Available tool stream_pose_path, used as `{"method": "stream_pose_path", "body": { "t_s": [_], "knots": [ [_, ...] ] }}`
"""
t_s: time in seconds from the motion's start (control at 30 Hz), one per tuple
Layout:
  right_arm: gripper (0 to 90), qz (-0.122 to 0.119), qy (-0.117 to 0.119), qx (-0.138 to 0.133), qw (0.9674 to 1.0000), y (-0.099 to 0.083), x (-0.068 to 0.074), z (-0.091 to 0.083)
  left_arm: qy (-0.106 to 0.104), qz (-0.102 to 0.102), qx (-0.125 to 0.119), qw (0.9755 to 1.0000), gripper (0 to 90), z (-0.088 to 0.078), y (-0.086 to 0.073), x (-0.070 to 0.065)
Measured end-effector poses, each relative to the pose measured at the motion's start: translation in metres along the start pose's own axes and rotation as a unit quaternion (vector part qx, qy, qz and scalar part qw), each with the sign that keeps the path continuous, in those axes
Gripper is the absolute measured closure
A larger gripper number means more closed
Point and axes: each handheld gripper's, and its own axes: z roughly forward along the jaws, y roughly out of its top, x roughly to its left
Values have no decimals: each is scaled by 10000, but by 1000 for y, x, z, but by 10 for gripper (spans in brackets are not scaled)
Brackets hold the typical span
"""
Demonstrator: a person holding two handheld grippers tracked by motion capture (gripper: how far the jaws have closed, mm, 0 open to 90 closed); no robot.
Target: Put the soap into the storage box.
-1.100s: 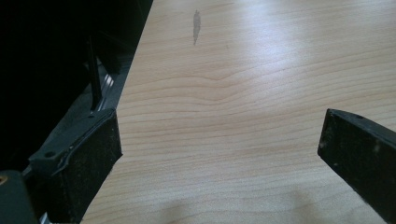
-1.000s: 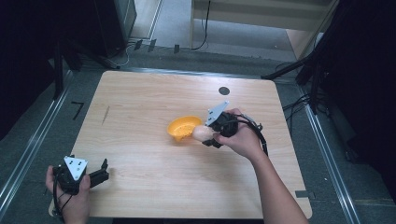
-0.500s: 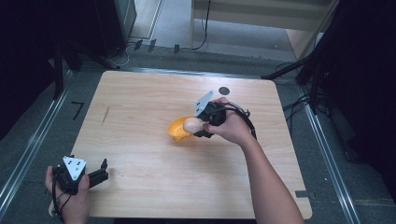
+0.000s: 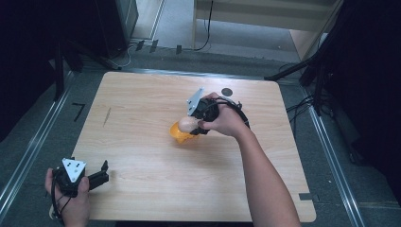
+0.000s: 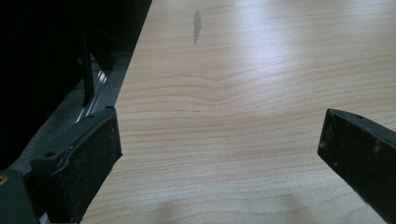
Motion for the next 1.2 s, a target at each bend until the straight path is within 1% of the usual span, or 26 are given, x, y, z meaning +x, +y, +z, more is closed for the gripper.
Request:
{"method": "stream_pose_path", "body": {
  "t_s": [0.1, 0.13, 0.27, 0.33, 0.43, 0.5, 0.67, 0.7, 0.8, 0.87, 0.93, 0.97, 1.07, 1.17, 1.2],
  "knots": [
    [331, -140, 111, 166, 9997, 0, -4, 6, -5, -15, -8, 10000, 0, 0, 0, 0],
    [331, -179, 103, 176, 9996, 1, -5, 7, -14, -28, -9, 10000, 0, 0, 0, 0],
    [330, -178, 152, 169, 9996, 3, -8, 10, -34, -38, -11, 10000, 0, 0, 0, 1],
    [330, -245, 188, 179, 9994, 5, -10, 12, -36, -42, -19, 10000, 0, 0, 0, 1],
    [330, -268, 258, 162, 9992, 5, -11, 15, -38, -40, -21, 10000, 0, 0, 0, 1],
    [330, -303, 246, 195, 9990, 5, -13, 18, -39, -41, -21, 10000, 0, 0, 0, 1],
    [330, -290, 372, 230, 9986, 1, -16, 24, -18, -33, -20, 10000, 0, 0, 0, 1],
    [330, -304, 376, 215, 9986, 1, -16, 24, -22, -35, -26, 10000, 0, 0, 0, 1],
    [323, -228, 390, 140, 9989, -1, -18, 24, -12, -23, -16, 10000, 0, 0, 0, 1],
    [307, -179, 354, -22, 9992, -1, -19, 22, -13, -24, -22, 10000, 0, 0, 0, 1],
    [300, -154, 296, -119, 9994, 0, -20, 17, -15, -29, -25, 10000, 0, 0, 0, 1],
    [300, -118, 288, -112, 9995, 0, -19, 16, -11, -28, -23, 10000, 0, 0, 0, 1],
    [301, -127, 260, -80, 9995, -2, -18, 13, -21, -35, -28, 10000, 0, 0, 0, 1],
    [301, -95, 168, -122, 9997, -4, -16, 8, -22, -31, -25, 10000, 0, 0, 0, 1],
    [300, -50, 135, -127, 9998, -5, -15, 6, -20, -33, -23, 10000, 0, 0, 0, 1]
  ]
}}
